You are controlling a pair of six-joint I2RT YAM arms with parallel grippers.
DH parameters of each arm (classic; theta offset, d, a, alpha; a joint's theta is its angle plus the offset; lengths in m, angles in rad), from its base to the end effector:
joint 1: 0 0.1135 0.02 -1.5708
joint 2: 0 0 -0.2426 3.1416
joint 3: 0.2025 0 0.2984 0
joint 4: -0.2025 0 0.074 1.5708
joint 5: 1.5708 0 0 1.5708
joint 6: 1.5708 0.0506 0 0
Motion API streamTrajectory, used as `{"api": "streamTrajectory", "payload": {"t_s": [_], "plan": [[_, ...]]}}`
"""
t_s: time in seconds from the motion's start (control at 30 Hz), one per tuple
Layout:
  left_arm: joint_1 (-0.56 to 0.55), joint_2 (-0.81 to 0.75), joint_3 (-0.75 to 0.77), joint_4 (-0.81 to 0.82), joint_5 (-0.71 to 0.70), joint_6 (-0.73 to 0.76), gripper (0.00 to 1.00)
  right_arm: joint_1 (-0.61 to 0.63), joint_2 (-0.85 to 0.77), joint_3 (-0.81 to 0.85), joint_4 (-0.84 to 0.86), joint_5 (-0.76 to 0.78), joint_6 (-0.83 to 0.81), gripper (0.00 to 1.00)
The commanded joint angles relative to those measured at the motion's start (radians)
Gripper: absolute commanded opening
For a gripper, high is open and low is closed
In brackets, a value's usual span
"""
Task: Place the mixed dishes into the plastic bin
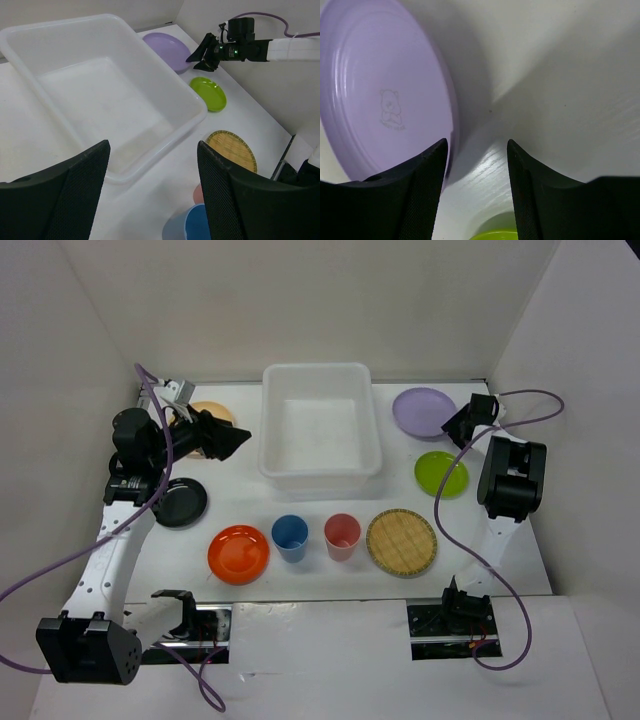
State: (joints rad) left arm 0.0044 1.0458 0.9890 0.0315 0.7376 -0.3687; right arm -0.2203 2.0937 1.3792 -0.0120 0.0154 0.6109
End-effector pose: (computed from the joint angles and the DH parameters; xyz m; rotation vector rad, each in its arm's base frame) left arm 0.3052 -0.0327 0.3639 0.2869 1.6339 -0.8642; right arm 0.4823 -0.1088 0.0947 0.9376 2.1047 0.1834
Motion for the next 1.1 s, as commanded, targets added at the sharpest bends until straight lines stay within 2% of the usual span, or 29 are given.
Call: {"api": "streamTrajectory", "payload": {"t_s": [0.0,0.17,0.2,0.3,0.37,0.43,0.47,0.6,0.63,0.67,0.77,0.87,1.07], "plan": [[0.006,-0.001,0.04,0.033,0.011,0.028,0.78,0.009,-0.032,-0.005,0.014,0.041,-0.01,0.57],[0.006,-0.001,0.04,0.033,0.011,0.028,0.78,0.009,0.011,0.059,-0.02,0.032,-0.01,0.57],[0.006,-0.001,0.04,0.033,0.011,0.028,0.78,0.009,0.02,0.069,-0.02,0.032,-0.01,0.5],[0.006,-0.01,0.04,0.024,0.011,0.028,0.79,0.009,0.043,0.084,-0.046,0.032,-0.01,0.41],[0.006,-0.01,0.04,0.024,0.011,0.028,0.79,0.009,0.043,0.093,-0.046,0.032,-0.01,0.41],[0.006,-0.01,0.04,0.024,0.011,0.028,0.79,0.009,0.054,0.093,-0.046,0.032,-0.01,0.35],[0.006,-0.01,0.04,0.024,0.011,0.028,0.79,0.009,0.054,0.093,-0.046,0.023,-0.01,0.35],[0.006,-0.01,0.04,0.024,0.002,0.028,0.8,0.009,0.086,0.115,-0.055,0.023,-0.01,0.2],[0.006,-0.01,0.04,0.024,0.002,0.028,0.8,0.009,0.086,0.115,-0.055,0.023,-0.01,0.07],[0.006,-0.01,0.04,0.024,0.002,0.028,0.8,0.018,0.086,0.115,-0.055,0.023,0.001,0.01],[0.006,-0.01,0.04,0.024,0.002,0.037,0.8,0.018,0.069,0.101,-0.055,0.014,0.012,0.0],[0.006,-0.01,0.04,0.024,0.002,0.037,0.8,0.036,-0.018,0.028,-0.034,0.037,0.033,0.0],[0.006,-0.01,0.04,0.024,0.002,0.037,0.8,0.096,-0.282,-0.06,-0.029,0.133,0.072,0.0]]}}
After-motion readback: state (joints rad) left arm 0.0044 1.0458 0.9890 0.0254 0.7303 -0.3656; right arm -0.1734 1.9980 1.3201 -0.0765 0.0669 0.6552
